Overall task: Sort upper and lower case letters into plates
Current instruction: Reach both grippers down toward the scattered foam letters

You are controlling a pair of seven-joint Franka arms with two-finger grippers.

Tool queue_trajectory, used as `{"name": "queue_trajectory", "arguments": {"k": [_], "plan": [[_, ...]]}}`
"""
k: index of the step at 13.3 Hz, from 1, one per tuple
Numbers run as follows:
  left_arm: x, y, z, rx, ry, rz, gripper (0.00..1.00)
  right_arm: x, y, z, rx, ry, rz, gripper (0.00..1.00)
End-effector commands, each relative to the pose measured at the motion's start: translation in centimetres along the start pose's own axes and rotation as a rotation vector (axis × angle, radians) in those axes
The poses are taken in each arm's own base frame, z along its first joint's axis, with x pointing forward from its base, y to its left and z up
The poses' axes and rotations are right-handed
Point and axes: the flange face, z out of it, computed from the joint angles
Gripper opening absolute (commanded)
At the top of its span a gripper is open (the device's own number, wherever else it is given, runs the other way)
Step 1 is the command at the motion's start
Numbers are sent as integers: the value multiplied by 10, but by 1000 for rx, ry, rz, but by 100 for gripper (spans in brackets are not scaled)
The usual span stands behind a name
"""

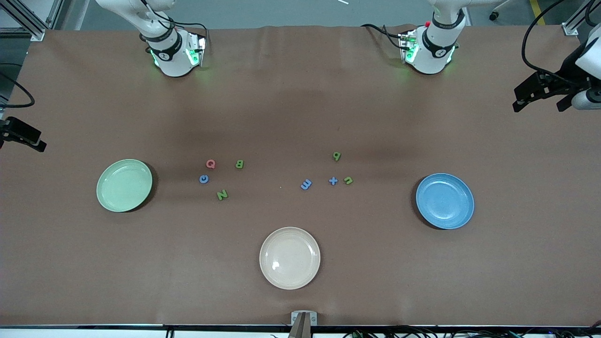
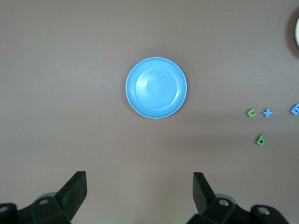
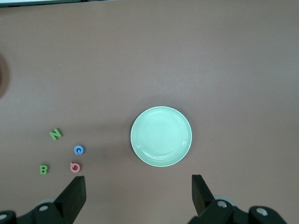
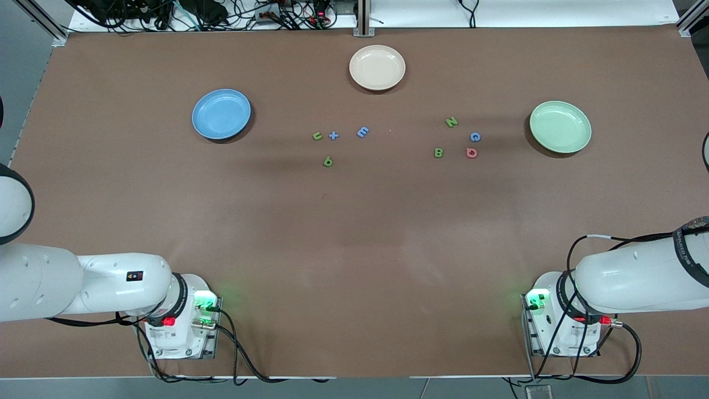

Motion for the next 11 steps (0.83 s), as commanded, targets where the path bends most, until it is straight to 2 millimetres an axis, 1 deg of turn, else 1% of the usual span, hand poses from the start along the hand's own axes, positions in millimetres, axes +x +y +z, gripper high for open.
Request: {"name": "queue_trajectory", "arguments": {"k": [1,3,4,6,7,8,9,10,11], "plan": [[-1,-4,-7,26,10,-5,100,2,3,-2,10,4,8,100],[0,-4,-7,25,11,-3,100,2,4,-2,9,4,10,100],[2,-4,-4,38,5,9,100,2,4,-2,9,4,10,100],[11,1,8,54,-12,27,100,2,3,-2,11,4,9,100],[18,4,20,48,-30,33,100,2,2,-3,13,6,10,100],[26,13,36,45,-55,37,100,2,-3,-3,18,6,7,100],[34,32,54,42,-63,63,100,2,-11,-2,27,3,-3,100],[42,42,73,37,-55,75,100,2,-19,-2,49,2,-13,100],[50,50,89,28,-44,64,100,2,-21,-3,91,4,-6,100]]}}
